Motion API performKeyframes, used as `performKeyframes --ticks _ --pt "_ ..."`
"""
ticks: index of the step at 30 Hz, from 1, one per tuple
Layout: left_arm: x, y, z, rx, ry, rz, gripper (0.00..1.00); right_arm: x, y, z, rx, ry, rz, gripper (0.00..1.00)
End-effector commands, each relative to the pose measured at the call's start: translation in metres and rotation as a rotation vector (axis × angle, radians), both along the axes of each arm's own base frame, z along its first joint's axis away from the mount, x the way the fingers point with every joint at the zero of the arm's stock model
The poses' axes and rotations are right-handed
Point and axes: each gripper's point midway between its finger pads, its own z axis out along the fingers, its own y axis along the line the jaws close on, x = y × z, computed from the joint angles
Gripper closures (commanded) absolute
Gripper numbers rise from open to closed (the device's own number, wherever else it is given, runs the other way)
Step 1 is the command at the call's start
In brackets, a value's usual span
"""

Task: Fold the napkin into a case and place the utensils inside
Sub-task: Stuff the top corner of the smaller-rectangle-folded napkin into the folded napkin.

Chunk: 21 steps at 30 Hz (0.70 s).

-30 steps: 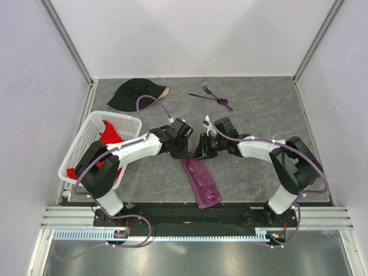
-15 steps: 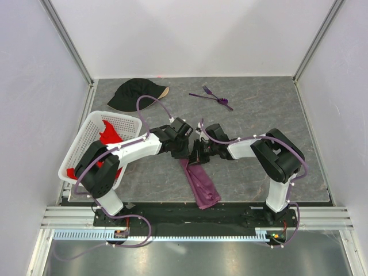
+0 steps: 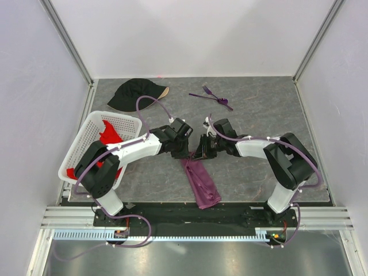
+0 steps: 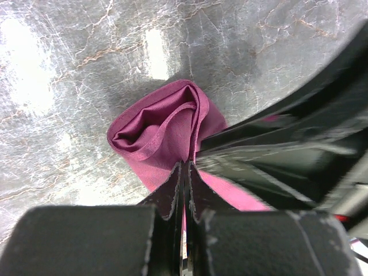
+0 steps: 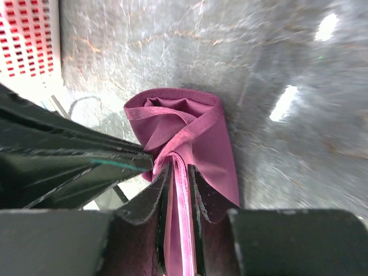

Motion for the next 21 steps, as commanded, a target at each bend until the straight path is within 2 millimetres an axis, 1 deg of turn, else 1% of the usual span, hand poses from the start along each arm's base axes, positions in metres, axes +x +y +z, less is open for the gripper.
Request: performKeyframes --ticks 1,6,9,14,15,16,17,18,19,20,21 --pt "0.006 -0.001 0.018 -0.031 -0.041 0.028 0.98 0.005 -0.012 0.011 -0.018 -0.055 -0.004 0.77" --pt "0.007 -0.001 0.019 -0.032 -0.046 0.029 0.98 0.011 -0.009 0.015 -0.009 -0.062 -0.010 0.78" --pt "0.008 -0.002 0.022 -0.038 -0.051 0.028 0.98 0.014 -0.001 0.016 0.022 -0.055 -0.012 0.80" --pt "0.009 -0.004 0.023 -0.041 -0.052 0.027 0.98 0.011 0.020 0.013 0.092 -0.006 -0.004 0.81" --pt "0.009 -0.004 0.022 -0.041 -0.049 0.028 0.98 0.010 0.028 0.012 0.112 -0.010 0.006 0.81" --pt "0.009 -0.004 0.022 -0.043 -0.046 0.029 0.98 0.008 0.032 0.011 0.123 0.000 0.009 0.82" --pt "0.008 -0.004 0.020 -0.039 -0.043 0.030 0.98 0.007 0.038 0.011 0.145 0.036 -0.007 0.82" --pt "0.009 -0.005 0.019 -0.047 -0.046 0.036 0.98 0.011 0.046 0.010 0.184 0.019 -0.012 0.83" --pt "0.010 -0.006 0.018 -0.055 -0.047 0.042 0.98 0.014 0.050 0.013 0.217 0.026 -0.031 0.84" --pt "0.010 -0.006 0.013 -0.060 -0.044 0.057 0.98 0.010 0.051 0.015 0.264 0.084 -0.064 0.84" --pt "0.009 -0.005 0.009 -0.057 -0.036 0.066 0.98 0.017 0.054 0.024 0.322 0.046 -0.070 0.85"
